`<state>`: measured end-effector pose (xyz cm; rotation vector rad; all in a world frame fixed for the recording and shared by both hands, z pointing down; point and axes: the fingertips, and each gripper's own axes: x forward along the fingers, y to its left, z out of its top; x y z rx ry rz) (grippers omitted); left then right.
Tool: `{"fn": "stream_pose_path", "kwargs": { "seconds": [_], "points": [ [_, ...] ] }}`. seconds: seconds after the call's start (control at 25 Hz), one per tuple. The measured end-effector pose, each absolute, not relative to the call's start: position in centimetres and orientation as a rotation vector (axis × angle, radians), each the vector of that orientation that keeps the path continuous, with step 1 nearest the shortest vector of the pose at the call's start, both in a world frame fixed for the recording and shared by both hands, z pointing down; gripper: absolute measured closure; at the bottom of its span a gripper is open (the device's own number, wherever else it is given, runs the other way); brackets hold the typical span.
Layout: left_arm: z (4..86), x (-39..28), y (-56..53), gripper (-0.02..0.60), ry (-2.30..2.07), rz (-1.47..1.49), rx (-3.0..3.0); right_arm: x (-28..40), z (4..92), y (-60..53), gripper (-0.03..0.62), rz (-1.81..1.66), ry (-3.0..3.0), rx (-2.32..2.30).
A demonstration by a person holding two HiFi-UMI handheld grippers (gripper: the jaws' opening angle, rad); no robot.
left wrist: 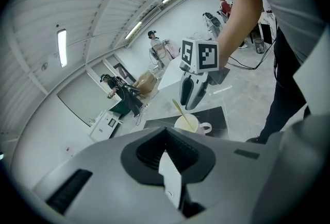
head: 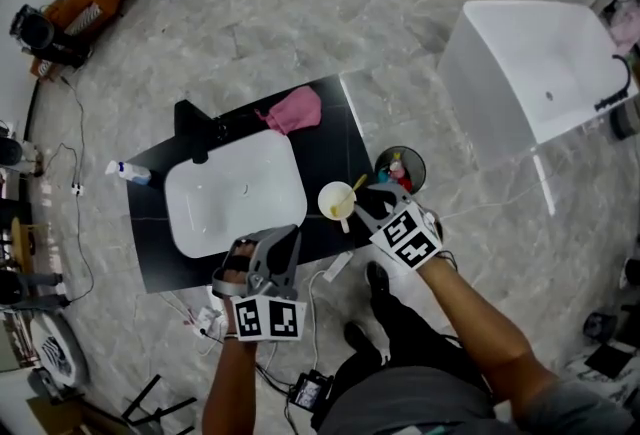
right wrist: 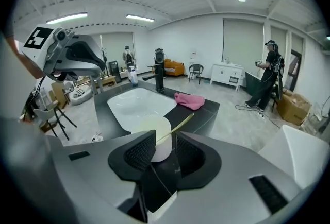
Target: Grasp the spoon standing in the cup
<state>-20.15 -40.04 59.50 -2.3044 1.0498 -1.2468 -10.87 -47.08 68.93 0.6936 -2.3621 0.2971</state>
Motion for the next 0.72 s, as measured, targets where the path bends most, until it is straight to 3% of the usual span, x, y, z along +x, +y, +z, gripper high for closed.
{"fn": "stream_pose_path", "kwargs": {
  "seconds": [0.72],
  "points": [
    [62.8,-20.5,-40.3,0.580,1.070,-1.298,-2.366,-13.2,71.6,-48.7,0.456,0.456,-2.392,0.702]
  ]
}}
